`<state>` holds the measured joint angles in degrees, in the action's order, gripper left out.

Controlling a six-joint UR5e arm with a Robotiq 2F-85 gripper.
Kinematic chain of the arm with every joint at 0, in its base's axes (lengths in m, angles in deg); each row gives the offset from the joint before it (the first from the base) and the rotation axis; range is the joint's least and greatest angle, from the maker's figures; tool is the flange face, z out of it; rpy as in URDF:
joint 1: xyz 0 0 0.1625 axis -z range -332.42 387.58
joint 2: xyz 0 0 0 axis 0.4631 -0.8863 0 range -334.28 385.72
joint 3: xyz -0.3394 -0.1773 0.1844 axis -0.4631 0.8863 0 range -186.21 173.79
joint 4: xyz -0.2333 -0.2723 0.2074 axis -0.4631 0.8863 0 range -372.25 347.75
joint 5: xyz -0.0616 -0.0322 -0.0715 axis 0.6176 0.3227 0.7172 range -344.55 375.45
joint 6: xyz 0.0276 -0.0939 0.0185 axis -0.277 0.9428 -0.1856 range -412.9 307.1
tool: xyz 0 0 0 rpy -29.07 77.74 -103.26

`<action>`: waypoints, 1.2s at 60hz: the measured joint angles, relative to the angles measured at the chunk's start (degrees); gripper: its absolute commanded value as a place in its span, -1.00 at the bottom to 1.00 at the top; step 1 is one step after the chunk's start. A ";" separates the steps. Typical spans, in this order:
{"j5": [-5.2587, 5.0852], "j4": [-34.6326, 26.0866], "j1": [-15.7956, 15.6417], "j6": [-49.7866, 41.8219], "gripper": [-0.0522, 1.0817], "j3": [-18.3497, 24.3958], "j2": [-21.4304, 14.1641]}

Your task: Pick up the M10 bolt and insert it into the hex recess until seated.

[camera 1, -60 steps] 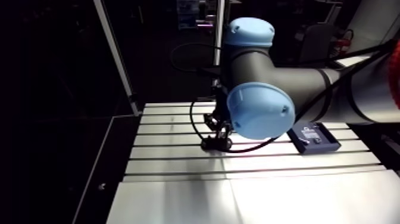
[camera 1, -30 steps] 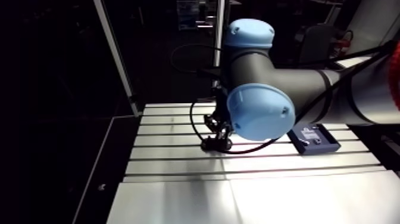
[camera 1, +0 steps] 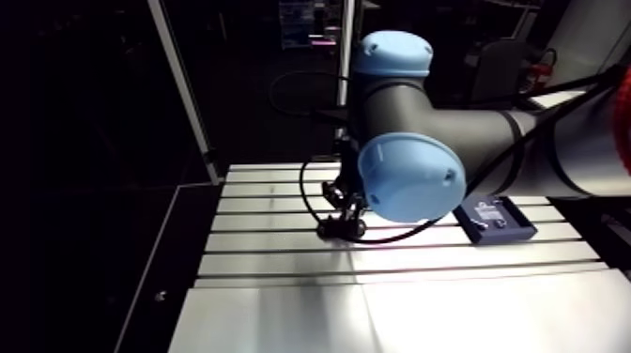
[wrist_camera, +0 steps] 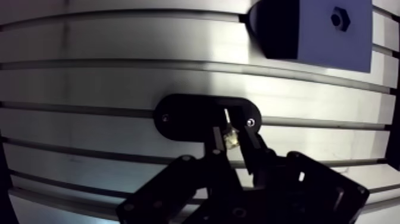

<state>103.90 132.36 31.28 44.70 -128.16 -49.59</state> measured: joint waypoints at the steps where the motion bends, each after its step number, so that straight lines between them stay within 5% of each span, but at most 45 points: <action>1: 0.00 0.00 0.00 0.00 0.34 0.00 -0.01; 72: -0.09 -2.56 -0.31 0.12 0.42 1.72 -2.19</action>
<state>103.82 129.81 30.97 44.83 -126.43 -51.78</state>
